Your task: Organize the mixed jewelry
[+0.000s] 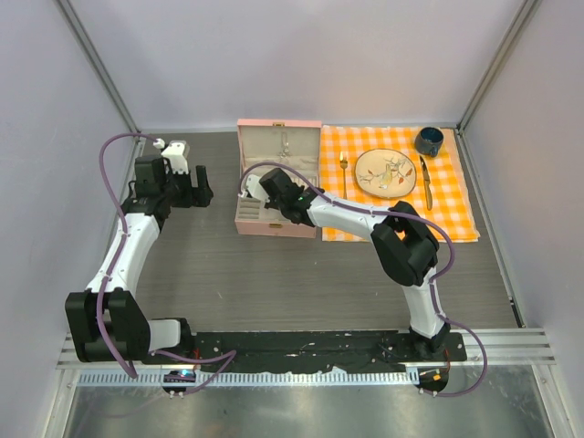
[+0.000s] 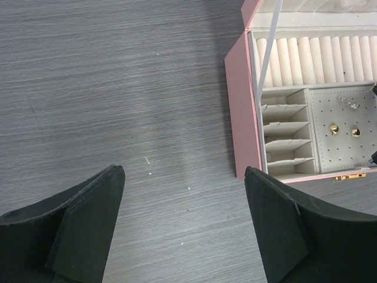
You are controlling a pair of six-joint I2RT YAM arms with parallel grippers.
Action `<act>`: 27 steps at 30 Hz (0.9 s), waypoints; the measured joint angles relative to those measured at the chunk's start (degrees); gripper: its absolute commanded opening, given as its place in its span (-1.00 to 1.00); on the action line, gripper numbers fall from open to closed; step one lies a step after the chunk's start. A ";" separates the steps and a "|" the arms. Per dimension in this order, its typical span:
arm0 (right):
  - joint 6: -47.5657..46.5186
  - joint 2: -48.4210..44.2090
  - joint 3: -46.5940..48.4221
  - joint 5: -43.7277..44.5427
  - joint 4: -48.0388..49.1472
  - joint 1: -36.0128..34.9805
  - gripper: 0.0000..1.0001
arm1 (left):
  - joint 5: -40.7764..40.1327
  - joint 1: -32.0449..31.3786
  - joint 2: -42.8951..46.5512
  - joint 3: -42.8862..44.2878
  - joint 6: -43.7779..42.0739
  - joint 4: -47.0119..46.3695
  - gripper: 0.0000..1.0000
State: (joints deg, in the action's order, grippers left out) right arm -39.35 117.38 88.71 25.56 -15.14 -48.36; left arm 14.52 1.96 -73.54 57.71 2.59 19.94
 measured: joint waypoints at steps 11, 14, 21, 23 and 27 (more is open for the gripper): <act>0.61 -0.13 0.00 -0.24 -0.11 0.00 -0.99 | 0.00 0.02 0.00 0.00 0.02 0.02 0.75; 0.70 -0.13 0.00 -0.24 -0.11 -0.02 -0.99 | 0.00 0.02 0.00 0.00 0.02 0.02 0.75; 0.90 -0.44 0.00 -0.46 -0.50 -0.13 -0.99 | 0.00 0.02 0.00 0.00 0.02 0.02 0.75; 0.92 -0.44 0.00 -0.48 -0.55 -0.17 -0.99 | 0.00 0.02 0.00 0.00 0.00 0.02 0.76; 0.92 -0.44 0.00 -0.57 -0.72 -0.33 -0.99 | 0.00 0.02 0.00 0.00 0.02 0.02 0.76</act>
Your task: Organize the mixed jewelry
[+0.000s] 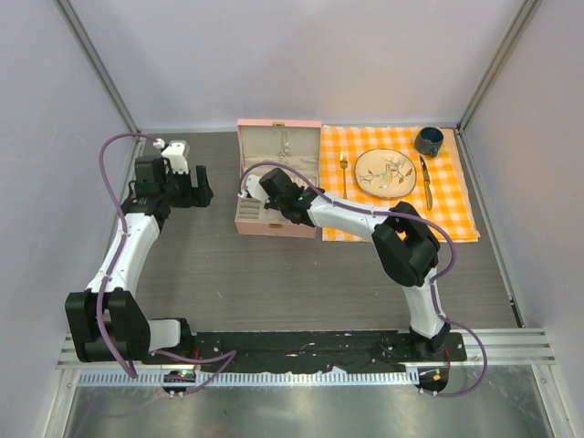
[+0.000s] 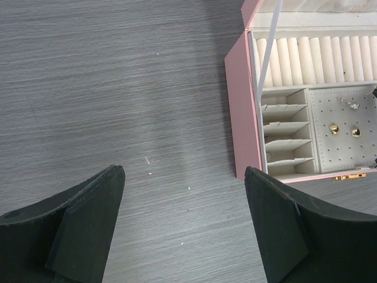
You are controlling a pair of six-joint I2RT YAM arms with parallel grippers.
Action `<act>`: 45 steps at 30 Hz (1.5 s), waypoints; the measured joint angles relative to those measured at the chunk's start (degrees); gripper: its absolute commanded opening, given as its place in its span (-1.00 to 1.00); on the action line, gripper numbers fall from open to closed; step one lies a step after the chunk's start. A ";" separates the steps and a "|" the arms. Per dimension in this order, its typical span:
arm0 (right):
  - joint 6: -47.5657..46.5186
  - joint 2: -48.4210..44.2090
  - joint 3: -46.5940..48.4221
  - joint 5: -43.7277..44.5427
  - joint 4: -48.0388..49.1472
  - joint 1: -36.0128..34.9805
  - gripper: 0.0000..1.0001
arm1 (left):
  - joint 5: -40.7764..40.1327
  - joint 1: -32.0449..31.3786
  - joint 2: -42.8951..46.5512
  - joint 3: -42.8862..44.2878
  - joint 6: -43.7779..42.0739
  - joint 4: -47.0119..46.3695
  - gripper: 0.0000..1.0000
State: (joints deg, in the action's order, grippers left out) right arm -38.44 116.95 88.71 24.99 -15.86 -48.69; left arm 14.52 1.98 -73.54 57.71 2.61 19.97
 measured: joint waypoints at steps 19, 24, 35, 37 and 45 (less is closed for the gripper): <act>0.00 0.00 0.22 0.00 -0.48 -0.13 -0.99 | 0.00 0.00 0.00 0.00 0.00 0.00 0.75; 0.00 0.00 0.24 0.00 -0.50 -0.33 -0.98 | 0.00 0.00 0.00 0.00 -0.02 0.00 0.75; 0.00 0.00 0.70 -0.02 -1.09 -0.33 -0.99 | 0.00 0.00 0.00 0.00 -0.02 0.00 0.75; 0.00 0.00 0.87 -0.02 -1.20 -0.33 -0.99 | 0.00 0.00 0.00 0.00 -0.02 0.00 0.76; 0.02 0.00 1.09 -0.04 -1.40 -0.35 -0.99 | 0.00 0.04 0.00 0.00 -0.02 0.00 0.76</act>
